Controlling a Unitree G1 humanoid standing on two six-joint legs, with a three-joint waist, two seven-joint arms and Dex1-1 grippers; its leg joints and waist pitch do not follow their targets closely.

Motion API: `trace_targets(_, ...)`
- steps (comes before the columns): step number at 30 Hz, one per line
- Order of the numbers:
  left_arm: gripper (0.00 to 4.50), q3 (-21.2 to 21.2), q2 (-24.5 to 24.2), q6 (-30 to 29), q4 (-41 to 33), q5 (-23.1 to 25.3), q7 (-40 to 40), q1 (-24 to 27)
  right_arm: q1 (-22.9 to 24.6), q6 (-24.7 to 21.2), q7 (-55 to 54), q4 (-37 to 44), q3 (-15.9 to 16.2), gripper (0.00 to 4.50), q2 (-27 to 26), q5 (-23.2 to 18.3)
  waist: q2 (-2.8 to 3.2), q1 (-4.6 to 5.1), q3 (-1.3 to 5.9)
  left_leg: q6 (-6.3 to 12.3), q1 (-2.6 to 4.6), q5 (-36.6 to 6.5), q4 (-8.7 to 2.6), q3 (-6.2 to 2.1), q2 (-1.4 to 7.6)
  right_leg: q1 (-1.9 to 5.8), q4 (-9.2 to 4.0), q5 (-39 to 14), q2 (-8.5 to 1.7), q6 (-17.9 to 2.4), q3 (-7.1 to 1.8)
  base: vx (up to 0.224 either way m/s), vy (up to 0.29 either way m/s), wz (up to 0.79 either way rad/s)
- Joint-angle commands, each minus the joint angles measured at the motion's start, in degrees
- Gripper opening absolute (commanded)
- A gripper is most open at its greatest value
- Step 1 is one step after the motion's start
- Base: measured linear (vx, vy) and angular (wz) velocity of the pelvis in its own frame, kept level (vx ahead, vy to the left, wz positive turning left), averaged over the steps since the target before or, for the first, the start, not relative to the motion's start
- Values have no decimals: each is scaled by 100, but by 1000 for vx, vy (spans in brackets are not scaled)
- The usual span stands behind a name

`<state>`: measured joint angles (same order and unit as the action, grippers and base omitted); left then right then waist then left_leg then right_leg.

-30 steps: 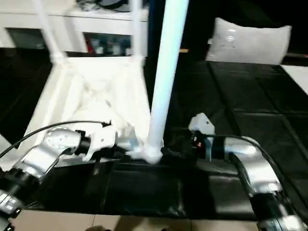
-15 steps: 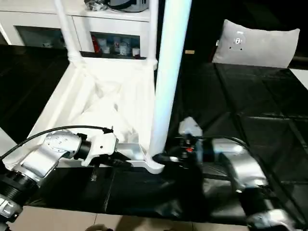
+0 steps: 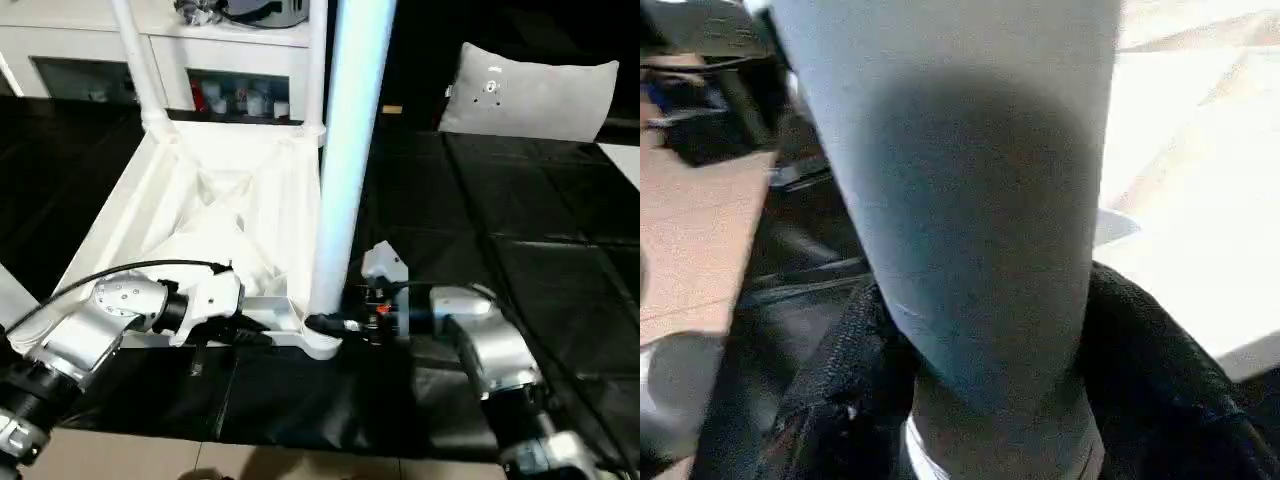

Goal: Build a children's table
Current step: Rotate leg to tighten

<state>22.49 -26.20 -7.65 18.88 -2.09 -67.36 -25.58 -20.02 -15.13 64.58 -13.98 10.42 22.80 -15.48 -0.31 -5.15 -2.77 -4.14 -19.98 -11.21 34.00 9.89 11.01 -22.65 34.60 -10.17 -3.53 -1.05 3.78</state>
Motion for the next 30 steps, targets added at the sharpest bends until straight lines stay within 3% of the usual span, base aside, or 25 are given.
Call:
trace_targets(1,0,98,377,-280,-113,-102,383,8,34,-312,-877,-24,53,204,-289,274,-6,25,267,-23,39,-1499,-447,-70,196,207,-533,-2677,-445,-769,-258,0,0,0)
trace_targets(3,0,21,628,-547,-101,31,892,-55,-14,-491,-1724,-14,-35,201,-709,449,-17,115,263,-91,-8,-1574,-453,-107,164,223,-597,-3229,-460,-492,-223,0,0,0)
trace_targets(4,0,2,698,-606,-97,73,1013,-71,-46,-553,-1931,-34,-66,199,-817,481,-25,171,256,-101,18,-1696,-442,-116,143,187,-652,-3469,-451,-369,-199,0,0,0)
trace_targets(5,0,-24,852,-726,-69,171,1281,-126,-153,-654,-2430,-141,-137,199,-1058,585,8,194,266,-111,34,-1736,-433,-125,141,180,-651,-3518,-459,-348,-194,0,0,0)
trace_targets(8,0,-25,1064,-895,-59,383,1663,-191,-321,-768,-3173,-324,-271,199,-1438,707,6,295,263,-96,23,-1824,-429,-139,124,160,-689,-3586,-440,-307,-165,0,0,0)
trace_targets(9,0,-23,1139,-968,-38,456,1794,-217,-386,-736,-3422,-409,-324,199,-1574,752,41,339,273,-82,-14,-1856,-450,-164,133,193,-695,-3496,-451,-287,-149,0,0,0)
trace_targets(11,0,4,1292,-1034,106,619,2098,-308,-493,-600,-3675,-544,-339,199,-1798,843,44,360,273,-63,4,-1929,-448,-160,133,165,-714,-3410,-446,-308,-153,0,0,0)
trace_targets(13,0,23,1311,-1016,202,713,2191,-351,-474,-527,-3700,-514,-337,254,-1831,871,58,353,286,-28,24,-1917,-452,-156,137,166,-699,-3194,-444,-387,-173,0,0,0)
trace_targets(14,0,30,1306,-1005,234,744,2211,-363,-454,-495,-3690,-491,-358,268,-1837,851,55,353,287,-10,25,-1895,-456,-146,145,164,-698,-3085,-441,-420,-185,0,0,0)
trace_targets(15,0,31,1282,-990,277,796,2231,-374,-400,-473,-3678,-415,-441,270,-1853,772,64,334,303,20,24,-1796,-471,-137,171,179,-645,-2631,-437,-585,-219,0,0,0)
trace_targets(18,0,-24,1150,-900,287,799,2123,-346,-219,-309,-3367,-181,-478,302,-1625,687,81,286,310,46,39,-1738,-465,-105,175,186,-590,-2187,-424,-784,-253,0,0,0)
trace_targets(21,0,-42,1024,-672,400,834,2005,-348,-79,-338,-3229,-105,-556,317,-1378,686,60,254,318,114,-8,-1529,-461,-99,165,243,-565,-1992,-426,-818,-254,0,0,0)
trace_targets(24,0,-44,953,-446,520,829,1881,-344,48,-396,-2863,16,-679,346,-1195,446,54,210,323,196,1,-1379,-441,-70,158,239,-586,-2097,-438,-786,-267,0,0,0)
trace_targets(30,0,52,724,215,658,673,1282,-264,270,83,-2168,203,-766,391,-602,396,63,136,346,252,-50,-1091,-422,-67,162,261,-547,-1959,-437,-757,-264,0,0,0)
